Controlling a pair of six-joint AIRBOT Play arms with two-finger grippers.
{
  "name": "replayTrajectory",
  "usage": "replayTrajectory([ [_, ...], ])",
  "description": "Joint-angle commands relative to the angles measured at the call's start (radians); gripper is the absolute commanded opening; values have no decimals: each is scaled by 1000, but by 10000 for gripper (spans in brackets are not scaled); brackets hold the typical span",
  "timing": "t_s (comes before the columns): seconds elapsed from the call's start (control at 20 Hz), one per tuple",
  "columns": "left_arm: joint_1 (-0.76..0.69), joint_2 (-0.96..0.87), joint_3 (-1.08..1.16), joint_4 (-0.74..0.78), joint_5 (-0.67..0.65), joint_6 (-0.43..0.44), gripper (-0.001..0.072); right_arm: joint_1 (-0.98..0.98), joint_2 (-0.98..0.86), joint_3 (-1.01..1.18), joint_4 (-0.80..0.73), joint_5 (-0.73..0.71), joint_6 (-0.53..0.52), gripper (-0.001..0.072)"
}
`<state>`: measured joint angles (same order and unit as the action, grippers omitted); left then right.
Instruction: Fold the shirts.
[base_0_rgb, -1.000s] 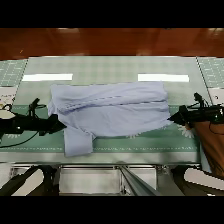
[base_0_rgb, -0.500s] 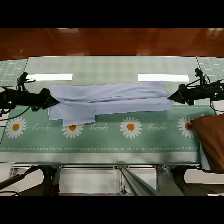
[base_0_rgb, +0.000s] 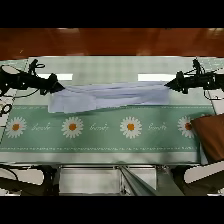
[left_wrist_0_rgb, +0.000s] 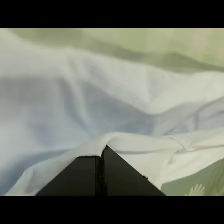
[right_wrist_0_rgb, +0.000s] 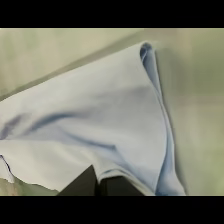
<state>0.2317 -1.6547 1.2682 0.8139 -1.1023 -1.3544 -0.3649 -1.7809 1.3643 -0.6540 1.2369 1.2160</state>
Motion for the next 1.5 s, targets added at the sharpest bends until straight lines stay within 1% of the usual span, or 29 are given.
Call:
replayTrajectory([
  [0.0,-8,-99,134,-3,2,-31,22,1,-48,49,25,-21,-7,24],
  [0.1,-14,-126,172,-3,3,-31,22,2,-53,50,27,-23,-20,25],
  [0.3,-14,-158,177,-3,2,-31,22,34,-63,50,21,-29,-39,25],
  [0.6,-19,-166,177,-2,2,-30,22,69,-95,50,16,-61,-25,27],
  [0.65,-19,-166,177,-3,-8,-29,25,69,-94,50,16,-65,-25,127],
  [0.7,-19,-165,177,-3,-27,-30,135,69,-93,51,17,-64,-17,321],
  [0.75,-16,-164,181,-1,-66,-17,382,64,-90,54,16,-50,-14,417],
  [0.8,-5,-164,198,10,-128,-7,506,48,-87,72,15,-14,-13,418],
  [0.85,11,-162,221,29,-199,-16,506,21,-84,107,14,44,-3,418],
  [0.9,33,-152,243,65,-267,-47,506,-13,-80,147,15,110,18,418],
  [0.95,54,-125,248,110,-296,-65,506,-55,-70,186,11,177,40,418],
  [1.0,74,-75,243,190,-285,-93,506,-100,-50,211,1,228,47,418],
  [1.05,87,-13,232,275,-251,-135,506,-144,-17,212,-11,243,44,418],
  [1.15,94,157,152,394,-114,-186,506,-226,51,198,-60,231,26,418],
  [1.2,90,249,76,402,-30,-188,506,-253,89,158,-90,187,24,418],
  [1.3,72,434,-130,354,98,-188,506,-266,136,25,-143,78,25,421],
  [1.35,55,510,-235,322,134,-180,506,-260,138,-44,-128,41,23,423],
  [1.45,1,629,-425,267,174,-173,506,-229,114,-146,-73,-18,-14,423],
])
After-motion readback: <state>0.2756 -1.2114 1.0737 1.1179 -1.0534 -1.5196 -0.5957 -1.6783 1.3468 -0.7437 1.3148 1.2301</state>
